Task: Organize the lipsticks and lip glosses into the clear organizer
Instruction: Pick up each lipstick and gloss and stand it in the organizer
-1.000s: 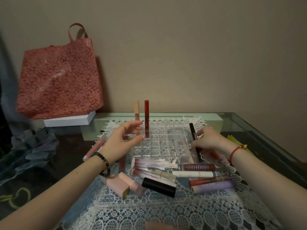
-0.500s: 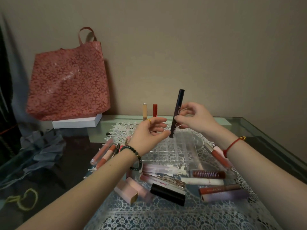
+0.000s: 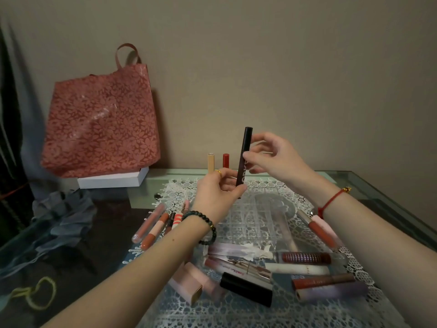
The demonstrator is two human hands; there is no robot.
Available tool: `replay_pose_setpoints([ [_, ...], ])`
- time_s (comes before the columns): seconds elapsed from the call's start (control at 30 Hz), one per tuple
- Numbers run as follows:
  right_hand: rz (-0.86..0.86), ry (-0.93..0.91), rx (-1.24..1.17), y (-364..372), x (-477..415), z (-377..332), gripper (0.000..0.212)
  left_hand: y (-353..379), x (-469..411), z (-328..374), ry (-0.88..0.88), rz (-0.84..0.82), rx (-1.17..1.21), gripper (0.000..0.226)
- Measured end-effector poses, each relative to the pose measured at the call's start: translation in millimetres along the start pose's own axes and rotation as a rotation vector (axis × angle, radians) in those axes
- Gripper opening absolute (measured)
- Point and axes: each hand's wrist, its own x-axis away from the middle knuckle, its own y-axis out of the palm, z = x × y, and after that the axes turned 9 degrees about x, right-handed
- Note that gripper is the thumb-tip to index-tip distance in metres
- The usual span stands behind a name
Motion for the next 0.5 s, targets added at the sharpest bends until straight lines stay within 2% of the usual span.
replay_pose_setpoints([
  [0.2, 0.089, -0.075, -0.011, -5.7, -12.0, -18.6, 0.018, -6.4, -10.2, 14.4, 0.137, -0.001, -0.061, 0.021],
  [0.4, 0.138, -0.086, 0.060, -13.5, -21.9, -22.1, 0.023, -25.1, -36.1, 42.2, 0.321, 0.137, -0.036, 0.021],
  [0.5, 0.146, -0.058, 0.096, -8.5, -25.4, -15.7, 0.024, -29.9, -57.0, 50.5, 0.327, 0.097, -0.082, 0.025],
])
